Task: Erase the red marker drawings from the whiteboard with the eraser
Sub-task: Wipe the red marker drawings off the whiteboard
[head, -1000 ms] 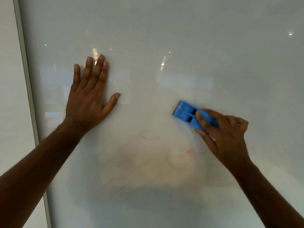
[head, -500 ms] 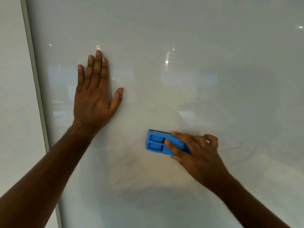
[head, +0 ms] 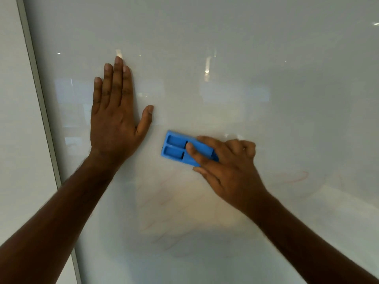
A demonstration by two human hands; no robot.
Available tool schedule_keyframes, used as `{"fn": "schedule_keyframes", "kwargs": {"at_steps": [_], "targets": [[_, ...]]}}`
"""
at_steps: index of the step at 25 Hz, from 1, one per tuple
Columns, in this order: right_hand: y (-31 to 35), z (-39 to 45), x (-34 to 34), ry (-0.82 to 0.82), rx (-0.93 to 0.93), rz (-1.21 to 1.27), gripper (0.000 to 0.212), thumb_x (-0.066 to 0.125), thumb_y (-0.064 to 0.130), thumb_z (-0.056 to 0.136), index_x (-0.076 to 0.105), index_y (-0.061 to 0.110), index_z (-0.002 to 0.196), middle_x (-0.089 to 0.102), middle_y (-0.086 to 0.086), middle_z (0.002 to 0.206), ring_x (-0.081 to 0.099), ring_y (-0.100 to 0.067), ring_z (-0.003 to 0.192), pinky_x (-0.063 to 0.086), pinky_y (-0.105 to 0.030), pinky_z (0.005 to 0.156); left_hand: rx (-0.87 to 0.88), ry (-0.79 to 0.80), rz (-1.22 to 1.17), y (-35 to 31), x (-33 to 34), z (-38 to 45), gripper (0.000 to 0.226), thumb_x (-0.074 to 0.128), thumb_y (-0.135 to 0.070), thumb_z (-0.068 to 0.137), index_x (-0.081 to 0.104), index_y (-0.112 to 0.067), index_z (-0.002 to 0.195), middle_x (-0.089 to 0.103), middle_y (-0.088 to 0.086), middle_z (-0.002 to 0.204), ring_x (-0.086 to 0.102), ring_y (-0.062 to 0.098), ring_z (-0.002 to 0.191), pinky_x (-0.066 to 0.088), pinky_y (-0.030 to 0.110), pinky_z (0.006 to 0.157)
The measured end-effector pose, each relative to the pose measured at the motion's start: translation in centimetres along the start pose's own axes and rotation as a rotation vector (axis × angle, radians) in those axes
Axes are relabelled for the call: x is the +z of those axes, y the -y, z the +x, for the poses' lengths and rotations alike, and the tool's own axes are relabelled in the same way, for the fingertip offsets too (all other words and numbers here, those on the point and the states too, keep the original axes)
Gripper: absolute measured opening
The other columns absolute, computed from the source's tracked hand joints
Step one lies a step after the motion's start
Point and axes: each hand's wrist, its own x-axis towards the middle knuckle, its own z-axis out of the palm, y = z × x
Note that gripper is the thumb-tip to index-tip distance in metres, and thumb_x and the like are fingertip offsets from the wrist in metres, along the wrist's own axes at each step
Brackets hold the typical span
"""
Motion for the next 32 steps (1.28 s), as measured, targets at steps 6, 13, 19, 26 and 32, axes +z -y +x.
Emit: {"fn": "schedule_keyframes", "kwargs": {"at_steps": [6, 13, 19, 26, 32], "targets": [[0.3, -7.2, -0.1, 0.109, -0.172, -0.07, 0.037, 0.048, 0.051, 0.108, 0.058, 0.042, 0.143, 0.063, 0.006, 0.144, 0.057, -0.021, 0.106, 0.037, -0.048, 0.09, 0.177, 0.049, 0.04, 3.5, -1.2, -1.2, 0.074, 0.037, -0.046, 0.116, 0.019, -0.002, 0.173, 0.017, 0.016, 0.181, 0.014, 0.033, 0.17, 0.016, 0.049, 0.138], [-1.0, -1.5, -0.9, -0.023, 0.007, -0.068, 0.041, 0.053, 0.05, 0.106, 0.059, 0.035, 0.143, 0.066, -0.001, 0.138, 0.06, -0.029, 0.089, 0.039, -0.049, 0.085, 0.13, 0.052, 0.016, 4.2, -1.1, -2.9, 0.074, 0.04, -0.044, 0.115, 0.019, -0.004, 0.173, 0.015, 0.014, 0.182, 0.013, 0.034, 0.17, 0.016, 0.055, 0.137], [7.2, -2.1, 2.3, 0.007, -0.058, 0.012, 0.051, 0.073, 0.049, 0.094, 0.059, 0.043, 0.143, 0.064, 0.006, 0.143, 0.064, -0.023, 0.091, 0.038, -0.046, 0.087, 0.101, 0.063, -0.008, 4.4, -1.3, -3.2, 0.072, 0.04, -0.042, 0.114, 0.021, -0.003, 0.172, 0.018, 0.015, 0.181, 0.013, 0.036, 0.169, 0.014, 0.055, 0.138], [4.3, -6.9, 0.8, 0.13, -0.133, -0.052, 0.061, 0.077, 0.04, 0.088, 0.057, 0.043, 0.145, 0.063, 0.004, 0.144, 0.058, -0.023, 0.108, 0.037, -0.047, 0.088, 0.084, 0.063, 0.002, 4.6, -1.4, -3.4, 0.072, 0.039, -0.041, 0.113, 0.022, -0.003, 0.172, 0.018, 0.015, 0.181, 0.014, 0.035, 0.169, 0.014, 0.056, 0.138], [7.2, -1.6, 1.6, 0.06, 0.018, 0.021, 0.054, 0.077, 0.046, 0.092, 0.058, 0.044, 0.143, 0.063, 0.006, 0.143, 0.059, -0.023, 0.103, 0.037, -0.046, 0.086, 0.086, 0.068, 0.007, 4.5, -1.4, -3.4, 0.073, 0.04, -0.041, 0.113, 0.02, -0.004, 0.173, 0.017, 0.015, 0.182, 0.013, 0.036, 0.169, 0.013, 0.056, 0.138]]}}
